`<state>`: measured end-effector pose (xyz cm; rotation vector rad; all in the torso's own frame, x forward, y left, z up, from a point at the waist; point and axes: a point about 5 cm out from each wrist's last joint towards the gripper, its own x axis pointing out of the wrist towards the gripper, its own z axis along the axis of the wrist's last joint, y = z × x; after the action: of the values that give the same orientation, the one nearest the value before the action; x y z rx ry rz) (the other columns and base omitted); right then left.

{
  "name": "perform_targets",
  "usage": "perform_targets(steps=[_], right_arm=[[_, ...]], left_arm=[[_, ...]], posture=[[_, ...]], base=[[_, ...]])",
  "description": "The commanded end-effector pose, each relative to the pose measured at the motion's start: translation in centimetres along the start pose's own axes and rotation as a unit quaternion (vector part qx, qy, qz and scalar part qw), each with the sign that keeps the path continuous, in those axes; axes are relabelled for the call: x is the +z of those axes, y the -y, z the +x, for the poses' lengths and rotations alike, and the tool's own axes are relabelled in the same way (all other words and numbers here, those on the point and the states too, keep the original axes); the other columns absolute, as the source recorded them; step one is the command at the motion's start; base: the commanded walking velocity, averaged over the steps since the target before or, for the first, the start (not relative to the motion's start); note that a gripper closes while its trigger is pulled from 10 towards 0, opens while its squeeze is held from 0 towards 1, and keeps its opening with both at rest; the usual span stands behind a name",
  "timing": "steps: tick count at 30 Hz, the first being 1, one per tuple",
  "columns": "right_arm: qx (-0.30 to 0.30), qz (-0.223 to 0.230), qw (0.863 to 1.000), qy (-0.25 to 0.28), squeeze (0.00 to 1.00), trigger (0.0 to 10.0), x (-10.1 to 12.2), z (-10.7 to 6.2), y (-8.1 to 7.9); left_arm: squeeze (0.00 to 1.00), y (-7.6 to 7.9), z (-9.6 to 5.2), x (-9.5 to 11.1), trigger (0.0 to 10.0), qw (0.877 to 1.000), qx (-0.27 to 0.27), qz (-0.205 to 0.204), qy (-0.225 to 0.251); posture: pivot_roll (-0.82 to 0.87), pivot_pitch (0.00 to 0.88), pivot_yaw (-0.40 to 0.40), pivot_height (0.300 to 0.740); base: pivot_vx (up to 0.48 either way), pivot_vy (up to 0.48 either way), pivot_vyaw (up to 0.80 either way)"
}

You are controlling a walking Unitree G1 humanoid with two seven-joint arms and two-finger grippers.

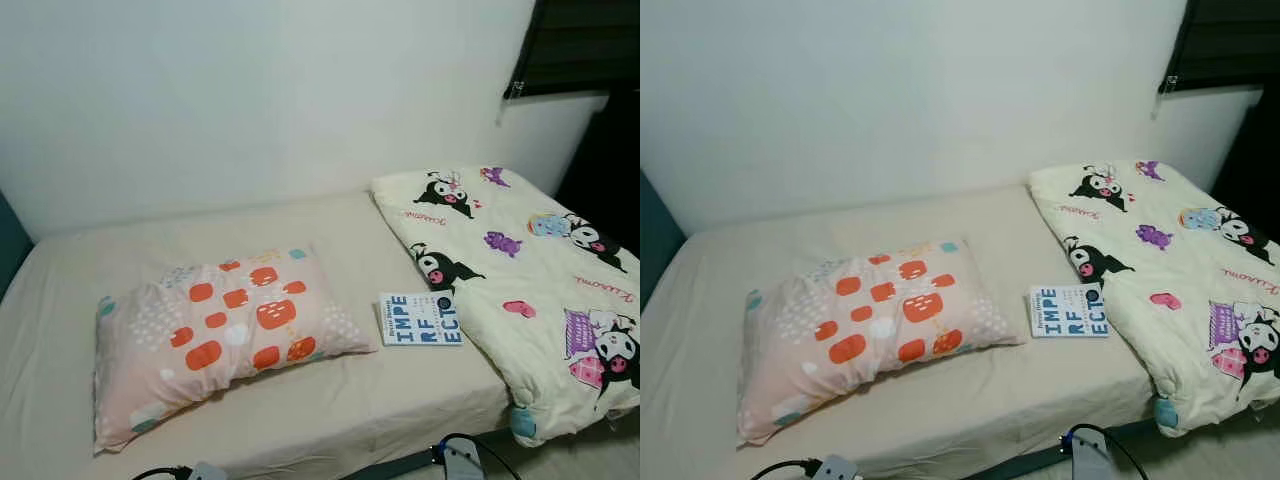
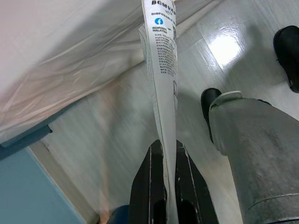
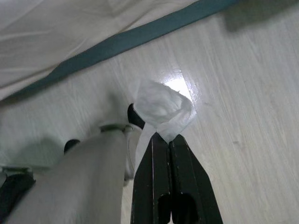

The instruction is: Clean up the room

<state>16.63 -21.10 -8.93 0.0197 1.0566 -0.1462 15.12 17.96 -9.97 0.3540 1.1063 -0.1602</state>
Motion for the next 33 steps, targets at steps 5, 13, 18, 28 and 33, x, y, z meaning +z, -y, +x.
perform_targets(steps=[5,13,18,28,33], right_arm=[[0.015,-0.043,0.999,-0.020,0.00,10.0,-1.6,-0.1,-0.8],[0.027,-0.072,0.997,-0.026,0.00,10.0,-2.0,-0.1,-2.5],[0.027,-0.084,0.996,-0.029,0.00,10.0,-2.4,-0.2,-3.0],[0.029,-0.101,0.994,-0.030,0.00,10.0,-2.2,-0.2,-3.4],[0.030,-0.106,0.993,-0.031,0.00,10.0,-2.1,-0.1,-3.4]], left_arm=[[0.00,0.9,-0.2,-1.7,10.0,1.000,0.006,0.011,-0.015],[0.00,2.4,-0.4,-2.6,10.0,0.999,-0.003,0.024,-0.023],[0.00,2.6,-0.5,-2.9,10.0,0.999,-0.004,0.024,-0.028],[0.00,3.1,-0.2,-1.0,10.0,1.000,-0.008,-0.018,-0.020],[0.00,3.3,0.0,0.3,10.0,0.999,-0.009,-0.029,-0.015]], posture=[[-0.05,0.000,-0.040,0.735],[-0.03,0.000,-0.040,0.735],[-0.02,0.000,-0.039,0.735],[-0.02,0.002,-0.038,0.735],[-0.02,0.009,-0.038,0.735]], base=[[0.000,0.000,0.79],[0.000,0.000,0.79],[0.000,0.000,0.79],[0.000,0.000,0.79],[0.000,0.000,0.79]])
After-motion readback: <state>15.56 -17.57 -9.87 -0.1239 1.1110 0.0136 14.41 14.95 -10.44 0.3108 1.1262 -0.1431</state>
